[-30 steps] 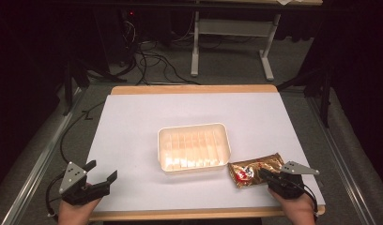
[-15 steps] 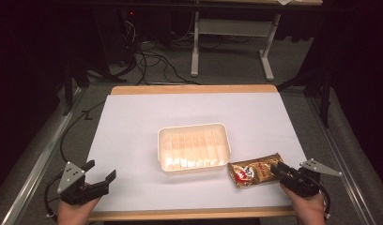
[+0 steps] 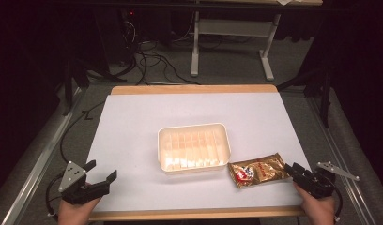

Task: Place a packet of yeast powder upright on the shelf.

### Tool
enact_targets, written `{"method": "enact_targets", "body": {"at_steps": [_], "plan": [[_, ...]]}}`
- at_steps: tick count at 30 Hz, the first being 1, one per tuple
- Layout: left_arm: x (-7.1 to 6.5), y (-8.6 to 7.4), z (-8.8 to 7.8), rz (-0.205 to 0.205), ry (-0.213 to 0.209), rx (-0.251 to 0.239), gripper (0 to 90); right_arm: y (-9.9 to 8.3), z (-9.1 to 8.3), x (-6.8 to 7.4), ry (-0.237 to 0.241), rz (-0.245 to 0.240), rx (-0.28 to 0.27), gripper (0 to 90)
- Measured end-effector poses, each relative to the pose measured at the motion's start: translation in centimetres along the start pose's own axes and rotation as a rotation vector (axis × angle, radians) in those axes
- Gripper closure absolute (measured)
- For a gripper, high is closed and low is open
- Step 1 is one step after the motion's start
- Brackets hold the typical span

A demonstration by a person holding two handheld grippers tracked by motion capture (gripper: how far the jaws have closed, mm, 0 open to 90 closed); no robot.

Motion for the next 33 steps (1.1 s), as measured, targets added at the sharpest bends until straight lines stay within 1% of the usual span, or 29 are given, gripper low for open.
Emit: {"method": "enact_targets", "body": {"at_steps": [2, 4, 5, 6, 7, 8, 9, 12, 13, 14, 15, 16, 19, 22, 25, 31, 33], "plan": [[0.0, 0.0, 0.1, 0.0, 0.001, 0.0, 15.4, -0.2, -0.1, -0.4, 0.0, 0.024, -0.002, 52.1], [0.0, 0.0, 0.1, -0.003, 0.002, 0.0, 15.4, -0.4, 0.0, -0.7, 0.01, 0.056, -0.003, 49.4], [0.0, -0.1, 0.1, -0.002, 0.002, 0.0, 15.4, -0.5, 0.0, -0.8, 0.015, 0.083, 0.0, 47.6], [0.0, -0.1, 0.1, -0.002, 0.001, 0.0, 15.4, -0.8, 0.0, -1.1, 0.04, 0.129, -0.001, 45.6], [0.0, -0.1, 0.1, -0.003, 0.002, 0.0, 15.4, -0.9, 0.1, -1.1, 0.049, 0.161, 0.004, 45.6], [0.0, -0.1, 0.1, -0.003, 0.001, -0.001, 15.4, -1.0, 0.1, -1.2, 0.059, 0.17, 0.006, 44.7], [0.0, -0.1, 0.0, -0.003, 0.001, 0.0, 15.4, -1.0, 0.1, -1.2, 0.059, 0.17, 0.006, 44.7], [0.0, -0.1, 0.0, -0.001, -0.001, 0.001, 15.4, -1.3, 0.3, -1.1, 0.092, 0.215, 0.022, 45.3], [0.0, -0.1, 0.0, -0.001, -0.002, 0.002, 15.4, -1.4, 0.4, -1.0, 0.106, 0.214, 0.02, 45.3], [0.0, -0.1, 0.1, 0.0, -0.002, 0.001, 15.4, -1.4, 0.5, -1.0, 0.111, 0.223, 0.025, 45.2], [0.0, -0.1, 0.1, 0.001, -0.002, 0.002, 15.4, -1.5, 0.6, -1.0, 0.12, 0.222, 0.026, 45.4], [0.0, -0.1, 0.1, -0.002, -0.003, 0.001, 15.4, -1.5, 0.6, -0.8, 0.133, 0.239, 0.034, 45.8], [0.0, -0.1, 0.1, 0.002, -0.004, 0.002, 15.4, -1.7, 0.9, -0.8, 0.154, 0.251, 0.046, 46.2], [0.0, -0.1, 0.1, 0.006, -0.006, 0.004, 15.5, -1.9, 1.1, -0.6, 0.174, 0.257, 0.059, 46.5], [-0.1, -0.1, 0.1, 0.004, -0.005, 0.005, 15.4, -1.9, 1.2, -0.3, 0.192, 0.252, 0.071, 46.4], [-0.3, -0.1, 0.2, 0.009, -0.013, 0.009, 15.5, -1.9, 1.4, -0.1, 0.183, 0.251, 0.093, 44.9], [-0.3, -0.2, 0.3, 0.012, -0.013, 0.01, 15.5, -2.0, 1.5, 0.0, 0.191, 0.256, 0.095, 44.6]]}}
Point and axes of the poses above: each handheld gripper's, and its own axes: z roughly forward along the jaws, y roughly out of its top, x roughly to its left, the point moved 6 cm from there along z, roughly forward along the jaws, and after that the axes turned 5 degrees about y, right-handed, at the moved point
